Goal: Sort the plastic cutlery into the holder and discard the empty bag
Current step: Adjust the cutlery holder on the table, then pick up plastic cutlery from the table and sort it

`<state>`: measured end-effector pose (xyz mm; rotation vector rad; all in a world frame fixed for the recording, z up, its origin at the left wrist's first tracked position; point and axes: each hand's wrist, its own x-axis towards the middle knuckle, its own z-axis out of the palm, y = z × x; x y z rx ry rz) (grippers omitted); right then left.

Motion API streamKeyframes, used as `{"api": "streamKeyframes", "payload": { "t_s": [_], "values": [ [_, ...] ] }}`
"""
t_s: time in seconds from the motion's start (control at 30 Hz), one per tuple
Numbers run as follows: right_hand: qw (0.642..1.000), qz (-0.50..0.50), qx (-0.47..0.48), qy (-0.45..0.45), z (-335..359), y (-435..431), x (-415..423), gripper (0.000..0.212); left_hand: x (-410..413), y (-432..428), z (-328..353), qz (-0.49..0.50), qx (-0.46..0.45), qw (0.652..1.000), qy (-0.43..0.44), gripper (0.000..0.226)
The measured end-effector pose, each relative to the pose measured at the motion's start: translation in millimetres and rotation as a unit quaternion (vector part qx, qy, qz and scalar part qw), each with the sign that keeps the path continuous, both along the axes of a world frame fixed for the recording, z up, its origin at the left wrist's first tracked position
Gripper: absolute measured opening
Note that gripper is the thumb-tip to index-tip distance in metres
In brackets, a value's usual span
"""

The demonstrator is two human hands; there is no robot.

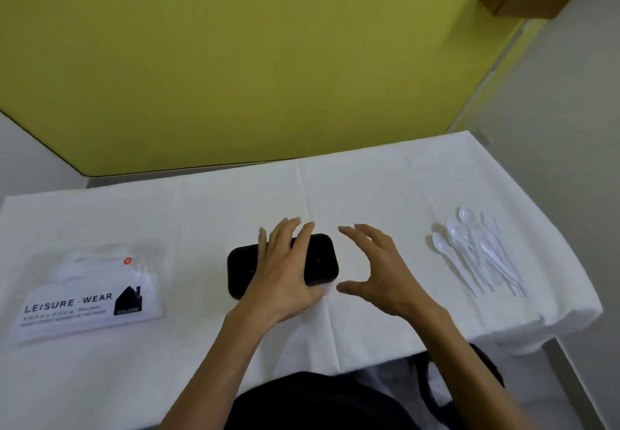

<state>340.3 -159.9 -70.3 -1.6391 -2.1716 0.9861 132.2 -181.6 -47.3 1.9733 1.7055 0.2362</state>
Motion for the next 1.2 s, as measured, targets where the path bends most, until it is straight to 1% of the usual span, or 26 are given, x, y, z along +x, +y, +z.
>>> {"api": "streamKeyframes", "payload": {
  "t_s": [0.1,0.17,0.23,0.3,0.37,0.47,0.6,0.67,0.73,0.77,0.83,0.87,0.93,0.97,1.03,1.1,1.2],
  "values": [
    [0.996,-0.083,0.008,-0.023,-7,-2,47,0.085,56,12,-2,-0.059,0.020,0.997,-0.053,0.090],
    [0.990,-0.133,0.010,-0.035,-17,-3,74,0.074,87,18,-9,-0.074,0.021,0.992,-0.099,0.078],
    [0.982,-0.183,-0.003,-0.041,-27,-7,108,0.063,123,24,-18,-0.087,0.000,0.984,-0.155,0.068],
    [0.975,-0.217,-0.023,-0.045,-38,-9,133,0.057,148,28,-29,-0.086,-0.026,0.980,-0.179,0.061],
    [0.965,-0.251,-0.040,-0.062,-51,-9,149,0.056,165,31,-43,-0.067,-0.053,0.978,-0.190,0.055],
    [0.949,-0.291,-0.060,-0.105,-71,-9,167,0.050,187,32,-64,-0.026,-0.120,0.970,-0.209,0.049],
    [0.948,-0.285,-0.056,-0.128,-82,-8,175,0.026,204,30,-85,0.057,-0.179,0.955,-0.230,0.039],
    [0.958,-0.257,-0.058,-0.113,-82,-8,177,0.021,211,29,-92,0.120,-0.203,0.936,-0.263,0.042],
    [0.972,-0.218,-0.057,-0.072,-81,-10,179,0.022,219,30,-99,0.184,-0.221,0.906,-0.311,0.049],
    [0.978,-0.197,-0.055,-0.050,-79,-12,178,0.023,223,32,-102,0.212,-0.225,0.889,-0.339,0.046],
    [0.985,-0.162,-0.053,-0.017,-74,-13,180,0.023,231,38,-100,0.254,-0.228,0.851,-0.399,0.025],
    [0.986,-0.159,-0.050,-0.007,-73,-11,180,0.023,233,42,-98,0.268,-0.228,0.833,-0.428,0.019],
    [0.979,-0.204,-0.017,0.003,-72,-4,188,0.026,238,51,-95,0.293,-0.226,0.799,-0.473,0.022],
    [0.970,-0.242,0.004,-0.005,-72,1,192,0.029,239,55,-95,0.305,-0.225,0.786,-0.488,0.025],
    [0.953,-0.298,0.014,-0.056,-74,12,198,0.031,242,62,-93,0.327,-0.226,0.773,-0.494,0.027],
    [0.946,-0.303,0.009,-0.114,-80,22,202,0.025,245,67,-90,0.336,-0.235,0.768,-0.492,0.027],
    [0.939,-0.305,0.009,-0.156,-82,30,205,0.017,246,74,-89,0.341,-0.249,0.762,-0.491,0.025]
  ]
}}
